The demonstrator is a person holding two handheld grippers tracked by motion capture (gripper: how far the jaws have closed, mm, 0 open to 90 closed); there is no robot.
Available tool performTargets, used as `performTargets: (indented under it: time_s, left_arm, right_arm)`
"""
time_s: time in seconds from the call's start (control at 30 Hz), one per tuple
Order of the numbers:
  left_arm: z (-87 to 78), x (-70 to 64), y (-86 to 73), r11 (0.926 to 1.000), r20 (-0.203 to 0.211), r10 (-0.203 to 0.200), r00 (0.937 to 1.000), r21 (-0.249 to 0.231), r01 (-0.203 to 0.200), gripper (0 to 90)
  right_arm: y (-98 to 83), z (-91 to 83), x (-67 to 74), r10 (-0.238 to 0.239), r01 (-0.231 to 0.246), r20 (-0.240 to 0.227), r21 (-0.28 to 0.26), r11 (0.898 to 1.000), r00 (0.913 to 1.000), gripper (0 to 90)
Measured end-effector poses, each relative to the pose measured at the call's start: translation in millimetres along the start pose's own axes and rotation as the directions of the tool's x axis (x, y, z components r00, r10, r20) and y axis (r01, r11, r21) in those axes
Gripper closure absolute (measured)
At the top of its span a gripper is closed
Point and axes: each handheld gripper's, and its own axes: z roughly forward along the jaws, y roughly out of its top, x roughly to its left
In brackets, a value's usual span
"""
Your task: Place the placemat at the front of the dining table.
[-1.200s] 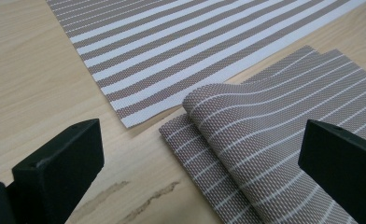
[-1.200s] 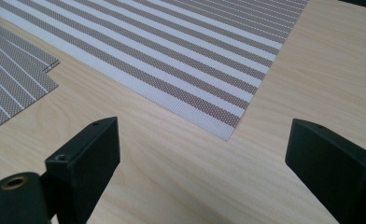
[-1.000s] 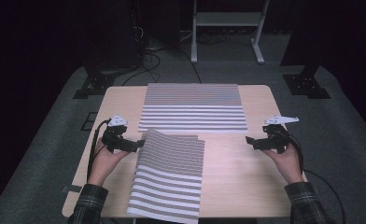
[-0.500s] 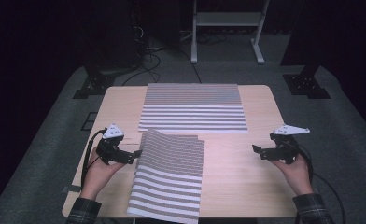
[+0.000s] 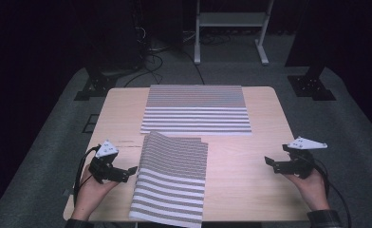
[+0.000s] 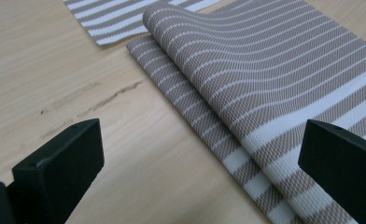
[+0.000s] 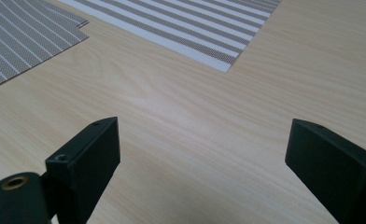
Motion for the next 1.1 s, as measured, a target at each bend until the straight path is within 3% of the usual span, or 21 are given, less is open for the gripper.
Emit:
performTargets:
  time_s: [0.17, 0.6, 1.1]
  left_arm:
    - [-6.9, -0.8, -15.2, 0.9998, -0.002, -0.015, 0.9999, 0.009, 0.015, 0.0]
    - [-12.0, -6.5, -44.4, 0.9987, -0.018, -0.007, 0.9998, 0.051, 0.008, 0.0]
    - [-7.8, 3.3, -68.9, 0.9940, -0.054, -0.022, 0.9983, 0.106, 0.028, 0.0]
  right_arm:
    - [-12.2, -4.5, 6.4, -0.005, 0.005, -0.007, 0.007, 1.000, 1.0000, 9.0]
    - [-41.9, -11.6, 13.3, -0.021, 0.022, -0.038, 0.038, 0.999, 0.9991, 9.0]
    - [-55.7, 0.7, 20.5, -0.069, 0.080, -0.090, 0.131, 0.988, 0.9936, 9.0]
